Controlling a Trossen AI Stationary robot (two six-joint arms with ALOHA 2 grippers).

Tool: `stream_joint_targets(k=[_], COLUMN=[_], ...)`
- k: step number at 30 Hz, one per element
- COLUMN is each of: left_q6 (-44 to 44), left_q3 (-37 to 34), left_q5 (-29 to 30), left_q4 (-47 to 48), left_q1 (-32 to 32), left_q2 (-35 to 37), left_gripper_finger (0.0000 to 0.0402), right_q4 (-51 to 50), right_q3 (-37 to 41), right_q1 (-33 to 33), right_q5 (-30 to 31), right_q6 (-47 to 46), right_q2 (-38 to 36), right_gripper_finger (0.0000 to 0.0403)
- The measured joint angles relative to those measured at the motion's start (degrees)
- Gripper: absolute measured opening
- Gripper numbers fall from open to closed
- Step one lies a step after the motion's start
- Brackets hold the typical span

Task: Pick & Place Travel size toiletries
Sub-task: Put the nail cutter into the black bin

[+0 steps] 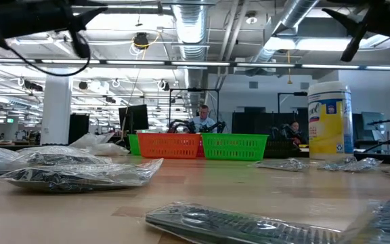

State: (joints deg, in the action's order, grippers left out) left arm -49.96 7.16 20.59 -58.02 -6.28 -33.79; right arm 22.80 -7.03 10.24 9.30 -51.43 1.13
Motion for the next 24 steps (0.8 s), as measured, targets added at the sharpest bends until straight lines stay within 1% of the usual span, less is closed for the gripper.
stream_joint_targets(k=[2,5,11,14,20,24], left_q6=[-0.02,-0.04,0.93,1.31,-0.10,-0.33], left_q3=[1.96,4.61,8.71,10.25,12.92,14.74], left_q5=[-2.88,-5.72,-7.05,-7.22,-13.03,-15.48], left_q4=[-0.04,0.00,0.03,0.02,0.06,0.03], left_q1=[0.00,0.00,0.00,0.00,-1.61,-3.02], left_q2=[-2.84,-6.97,-13.73,-16.29,-20.16,-22.02], left_gripper_finger=[0.0007,0.0007,0.0007,0.0007,0.0007,0.0007], right_q4=[-0.03,-0.01,0.00,0.01,0.39,0.51], right_q3=[0.00,0.00,0.00,-0.02,-0.04,-0.09], right_q1=[-0.02,-0.04,-0.04,-0.11,-0.93,-1.45], right_q5=[-0.02,-0.04,-0.17,-0.37,-0.52,-0.56], right_q6=[-1.02,-1.14,-2.94,-4.52,-5.62,-5.62], right_q2=[0.00,0.00,0.00,0.00,0.00,0.00], right_gripper_finger=[0.0067,0.0067,0.0067,0.0067,0.0067,0.0067])
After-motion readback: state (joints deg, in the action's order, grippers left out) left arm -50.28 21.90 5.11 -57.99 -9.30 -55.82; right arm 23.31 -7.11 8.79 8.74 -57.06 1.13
